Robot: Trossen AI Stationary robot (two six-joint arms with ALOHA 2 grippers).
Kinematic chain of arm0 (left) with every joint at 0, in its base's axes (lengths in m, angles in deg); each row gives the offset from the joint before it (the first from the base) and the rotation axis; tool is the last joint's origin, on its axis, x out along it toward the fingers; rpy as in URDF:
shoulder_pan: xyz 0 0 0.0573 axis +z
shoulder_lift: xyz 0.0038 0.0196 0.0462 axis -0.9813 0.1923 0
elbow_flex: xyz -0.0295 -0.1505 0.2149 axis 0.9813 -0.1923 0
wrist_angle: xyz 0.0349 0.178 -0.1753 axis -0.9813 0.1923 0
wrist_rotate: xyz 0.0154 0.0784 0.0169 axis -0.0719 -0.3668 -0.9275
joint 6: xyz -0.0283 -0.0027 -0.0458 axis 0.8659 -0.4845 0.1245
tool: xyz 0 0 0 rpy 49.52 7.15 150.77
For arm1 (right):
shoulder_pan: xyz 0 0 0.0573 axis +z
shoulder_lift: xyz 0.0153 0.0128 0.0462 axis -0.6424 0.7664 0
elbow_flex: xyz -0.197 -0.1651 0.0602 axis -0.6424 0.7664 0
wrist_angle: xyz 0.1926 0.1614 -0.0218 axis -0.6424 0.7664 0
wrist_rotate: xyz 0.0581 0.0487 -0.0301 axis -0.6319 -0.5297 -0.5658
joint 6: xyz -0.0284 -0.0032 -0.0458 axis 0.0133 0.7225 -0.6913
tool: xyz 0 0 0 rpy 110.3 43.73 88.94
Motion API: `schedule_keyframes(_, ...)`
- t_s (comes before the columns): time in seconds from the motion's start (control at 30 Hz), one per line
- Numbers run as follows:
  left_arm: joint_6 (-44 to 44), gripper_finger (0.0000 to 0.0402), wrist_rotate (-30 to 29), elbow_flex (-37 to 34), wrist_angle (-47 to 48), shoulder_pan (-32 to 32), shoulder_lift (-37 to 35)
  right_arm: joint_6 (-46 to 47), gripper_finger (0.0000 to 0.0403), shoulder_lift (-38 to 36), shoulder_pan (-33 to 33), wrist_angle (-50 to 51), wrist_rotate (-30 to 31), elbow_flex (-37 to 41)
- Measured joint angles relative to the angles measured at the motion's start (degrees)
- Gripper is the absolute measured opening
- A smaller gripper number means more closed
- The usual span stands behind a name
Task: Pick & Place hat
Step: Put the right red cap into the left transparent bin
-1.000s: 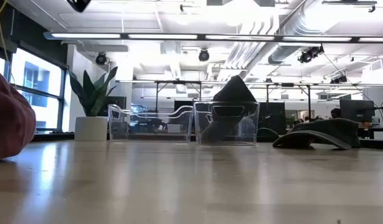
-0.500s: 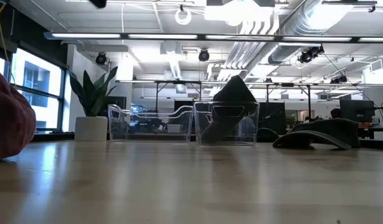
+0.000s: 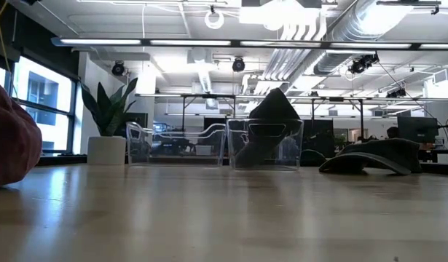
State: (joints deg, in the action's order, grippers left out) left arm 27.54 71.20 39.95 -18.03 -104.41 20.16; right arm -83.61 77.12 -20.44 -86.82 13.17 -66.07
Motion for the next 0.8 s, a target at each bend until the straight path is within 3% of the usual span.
schedule_keyframes(0.1, -0.31, 0.0184, 0.27, 0.98, 0.76, 0.01, 0.00, 1.27, 0.0026, 0.00, 0.45, 1.74, 1.70, 0.00)
schedule_keyframes(0.2, -1.55, 0.0154, 0.87, 1.24, 2.17, -0.02, 0.02, 1.24, 0.0026, 0.00, 1.31, 4.21, 6.17, 0.00)
schedule_keyframes(0.4, -2.08, 0.0020, 5.30, 1.24, 5.61, -0.13, 0.02, 1.57, 0.0011, 0.00, 2.81, 8.82, 11.59, 0.00)
schedule_keyframes(0.57, 0.62, 0.0022, 4.63, 1.24, 9.40, -0.96, 0.02, 7.30, 0.0026, -0.04, 4.62, 14.48, 18.80, 0.00)
schedule_keyframes(0.8, 10.02, 0.0008, -1.31, 1.18, 20.03, -0.81, 0.07, 22.22, 0.0059, -0.11, 5.80, 33.84, 31.10, -0.02)
